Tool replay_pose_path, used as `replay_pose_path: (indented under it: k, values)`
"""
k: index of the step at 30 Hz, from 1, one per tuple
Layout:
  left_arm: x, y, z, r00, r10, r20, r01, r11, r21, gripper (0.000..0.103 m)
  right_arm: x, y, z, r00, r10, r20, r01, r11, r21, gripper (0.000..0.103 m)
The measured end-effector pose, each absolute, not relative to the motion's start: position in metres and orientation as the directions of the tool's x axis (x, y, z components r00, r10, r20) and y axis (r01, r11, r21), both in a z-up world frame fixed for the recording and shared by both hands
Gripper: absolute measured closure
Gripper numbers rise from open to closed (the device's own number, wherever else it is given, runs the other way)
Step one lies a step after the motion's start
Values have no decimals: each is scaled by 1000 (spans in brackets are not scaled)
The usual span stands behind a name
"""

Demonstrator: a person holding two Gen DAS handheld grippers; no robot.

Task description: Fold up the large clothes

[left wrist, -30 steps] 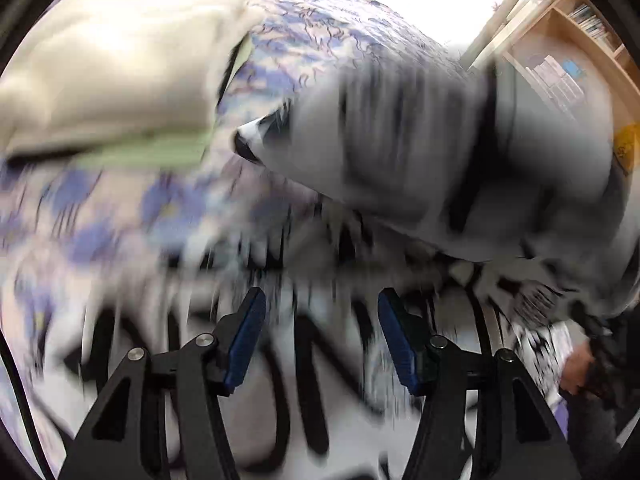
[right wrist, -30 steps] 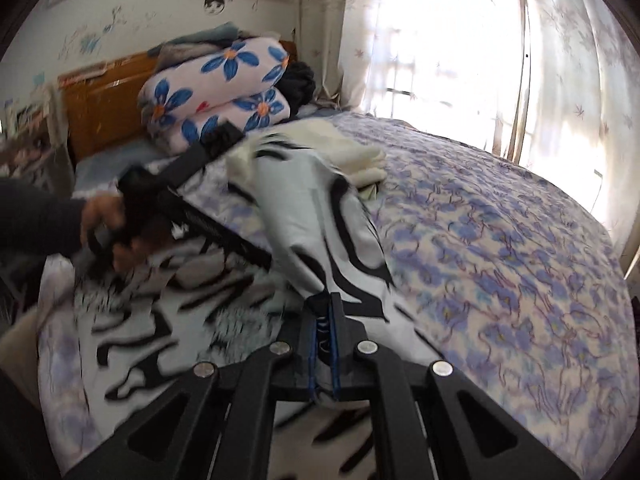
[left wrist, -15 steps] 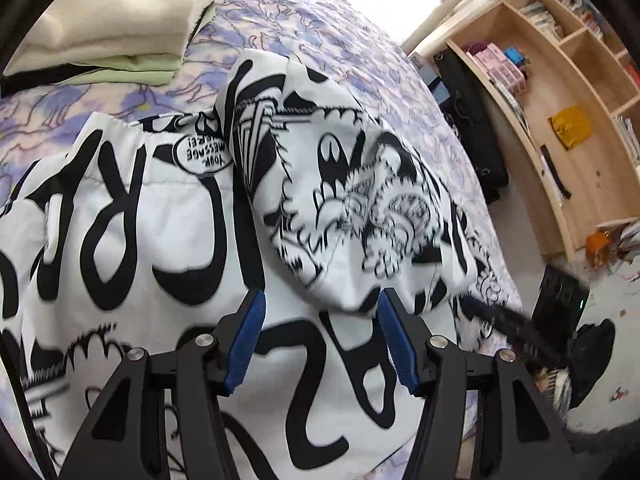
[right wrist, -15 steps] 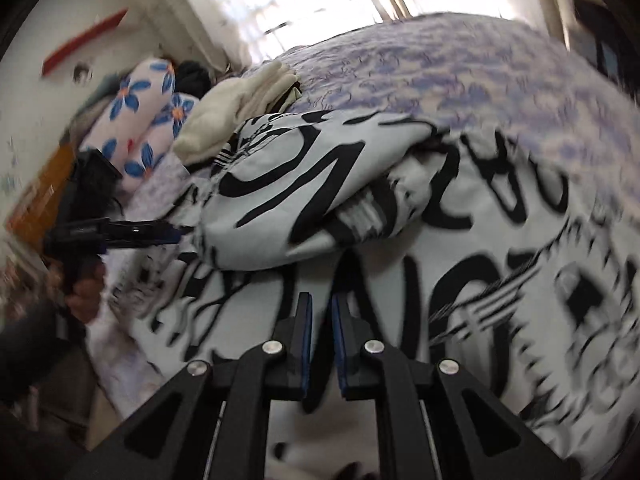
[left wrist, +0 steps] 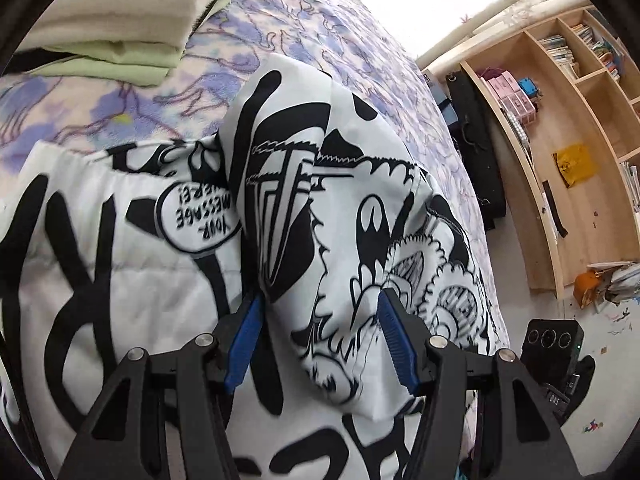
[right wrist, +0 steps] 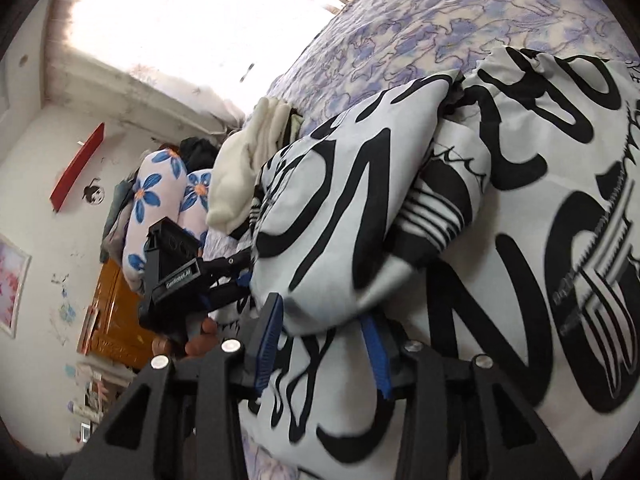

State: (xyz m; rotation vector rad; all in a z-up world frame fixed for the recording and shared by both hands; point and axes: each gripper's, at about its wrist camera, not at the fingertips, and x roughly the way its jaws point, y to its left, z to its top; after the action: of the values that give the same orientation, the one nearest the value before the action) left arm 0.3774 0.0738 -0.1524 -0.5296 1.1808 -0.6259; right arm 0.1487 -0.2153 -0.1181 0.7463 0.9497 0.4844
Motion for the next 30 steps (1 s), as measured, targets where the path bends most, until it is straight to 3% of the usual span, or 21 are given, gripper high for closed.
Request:
replay_pose_path:
  k: [1,2,3,5,7,15,19,23,25,29,30]
  values:
    - [383,67,-153,263,-686,-679,164,725,-669,56,152,-213,-120,510,660,-552,-39,659,752,63]
    - [389,61,-153,274,-675,-685,159,734,-660,81,153,-211,-121,510,655,-557,-27,660,751,63]
    - [390,58,-152,285,-663,-692,154,744,-650,98,155,-210,-123,508,654,-560,-17,658,753,63]
    - [388,53,-143,332,-620,-711,119,776,-620,99,159,-209,-123,507,659,-555,-19,652,758,70]
    - [380,47,-126,378,-591,-713,105,792,-601,101,158,-207,-115,523,650,-551,-41,665,745,96]
    - [297,38,-49,492,-552,-674,140,814,-564,102,133,-239,-86,556,651,-517,-65,655,753,96]
    - [254,39,-53,488,-510,-709,132,846,-517,102,110,-254,-89,531,639,-556,-37,673,738,98]
    - [225,42,-78,427,-556,-713,151,822,-550,102,90,-262,-110,482,604,-635,15,719,695,99]
    - [224,42,-92,388,-581,-715,148,805,-574,96,81,-267,-119,471,609,-638,40,708,705,102]
    - [225,51,-116,359,-630,-689,94,759,-645,35,71,-276,-121,495,640,-588,43,658,752,100]
    - [227,55,-122,369,-642,-673,81,743,-664,29,70,-277,-119,502,644,-577,43,648,760,98]
